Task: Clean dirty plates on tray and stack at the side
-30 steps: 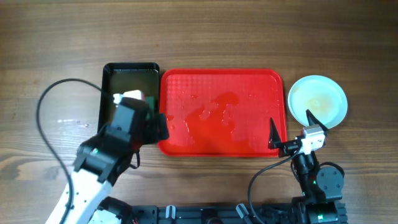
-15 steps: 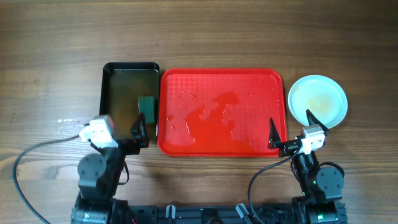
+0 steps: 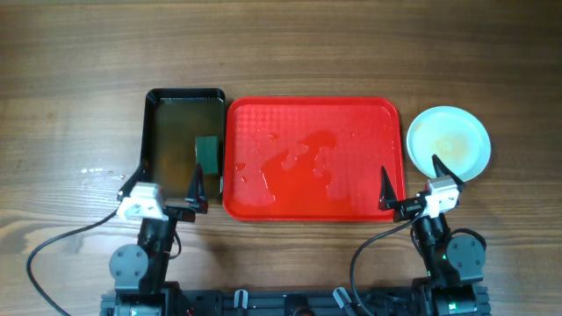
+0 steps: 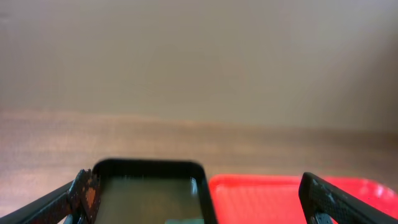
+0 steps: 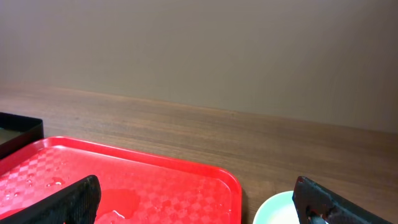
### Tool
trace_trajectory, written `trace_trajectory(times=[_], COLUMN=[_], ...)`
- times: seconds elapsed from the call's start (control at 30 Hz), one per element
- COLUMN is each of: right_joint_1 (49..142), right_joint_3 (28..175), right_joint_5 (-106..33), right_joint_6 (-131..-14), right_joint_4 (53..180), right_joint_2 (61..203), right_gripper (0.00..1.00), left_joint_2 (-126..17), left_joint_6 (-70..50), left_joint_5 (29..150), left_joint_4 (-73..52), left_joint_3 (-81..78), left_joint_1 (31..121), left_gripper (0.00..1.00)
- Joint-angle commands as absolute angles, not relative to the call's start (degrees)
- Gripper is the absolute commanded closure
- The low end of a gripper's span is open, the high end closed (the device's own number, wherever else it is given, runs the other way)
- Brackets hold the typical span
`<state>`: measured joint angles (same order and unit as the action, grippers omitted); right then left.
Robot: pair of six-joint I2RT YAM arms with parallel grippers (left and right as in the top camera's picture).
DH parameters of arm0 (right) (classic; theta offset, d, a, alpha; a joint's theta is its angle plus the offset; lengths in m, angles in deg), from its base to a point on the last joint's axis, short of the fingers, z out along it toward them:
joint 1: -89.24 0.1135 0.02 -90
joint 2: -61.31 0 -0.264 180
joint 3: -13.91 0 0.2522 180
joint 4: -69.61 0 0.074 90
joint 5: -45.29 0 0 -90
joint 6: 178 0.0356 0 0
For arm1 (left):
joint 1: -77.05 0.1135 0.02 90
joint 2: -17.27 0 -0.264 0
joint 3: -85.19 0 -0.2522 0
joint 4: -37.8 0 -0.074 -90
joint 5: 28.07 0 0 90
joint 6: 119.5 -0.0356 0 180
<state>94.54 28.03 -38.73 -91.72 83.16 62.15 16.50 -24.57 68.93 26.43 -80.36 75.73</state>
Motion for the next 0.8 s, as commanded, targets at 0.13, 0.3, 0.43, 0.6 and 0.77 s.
trace_trajectory(times=[0.13,0.3,0.43,0.6,0.77], right_joint_1=[94.1,94.1,94.1,94.1,94.1], right_joint_3=[28.0,28.0,28.0,28.0,28.0], right_joint_5=[-37.8,-37.8,-37.8,-37.8,-37.8], right_joint_6=[-90.8,-90.8,-90.8,-90.8,-90.8], right_joint_4=[83.0,82.9,82.9,83.0,82.9], right_joint_2=[61.9,61.9,61.9,61.9,61.9], right_gripper=[0.01,0.00,0.00,0.00,0.00], left_joint_2=[17.1,17.0,17.0,17.0,17.0], left_joint_6=[-25.9,-25.9,-25.9,-25.9,-25.9], left_joint_5=[71.3,71.3,71.3,71.3,71.3], left_joint_4=[20.4,20.4,20.4,20.4,20.4], left_joint_3=[-80.7,-80.7,-80.7,-80.7,-80.7], left_joint_1=[76.1,76.1,76.1,76.1,76.1], left_gripper=[0.00,0.00,0.00,0.00,0.00])
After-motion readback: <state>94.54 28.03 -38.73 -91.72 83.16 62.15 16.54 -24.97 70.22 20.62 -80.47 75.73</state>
